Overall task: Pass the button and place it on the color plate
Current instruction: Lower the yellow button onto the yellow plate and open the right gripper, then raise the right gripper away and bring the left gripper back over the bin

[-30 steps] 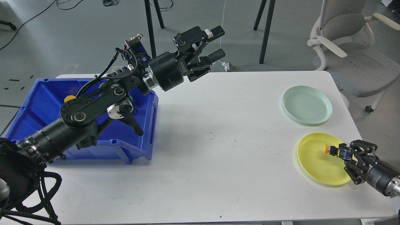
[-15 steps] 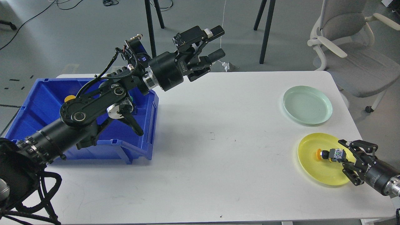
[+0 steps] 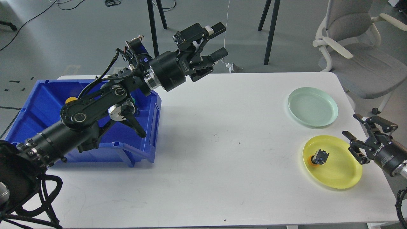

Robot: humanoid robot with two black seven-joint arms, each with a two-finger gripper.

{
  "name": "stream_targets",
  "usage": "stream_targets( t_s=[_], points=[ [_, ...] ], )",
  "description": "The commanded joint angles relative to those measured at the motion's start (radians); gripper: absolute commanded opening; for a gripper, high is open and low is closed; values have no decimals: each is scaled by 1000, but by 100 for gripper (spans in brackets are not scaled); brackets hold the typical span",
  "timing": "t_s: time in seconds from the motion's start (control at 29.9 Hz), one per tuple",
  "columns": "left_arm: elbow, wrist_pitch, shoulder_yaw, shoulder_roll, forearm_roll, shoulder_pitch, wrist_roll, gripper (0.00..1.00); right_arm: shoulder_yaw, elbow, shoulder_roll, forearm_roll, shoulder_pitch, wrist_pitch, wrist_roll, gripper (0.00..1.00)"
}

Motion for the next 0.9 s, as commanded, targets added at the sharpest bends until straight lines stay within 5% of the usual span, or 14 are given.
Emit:
stream_targets(
  t_s=[0.0, 0.87],
  points=[
    [0, 0, 0, 0, 0, 0, 0, 84, 52, 0, 3, 1, 0, 0, 0, 66],
    [1, 0, -1, 0, -2, 1, 0, 84, 194, 128, 11, 145, 95, 0, 0, 67]
  ],
)
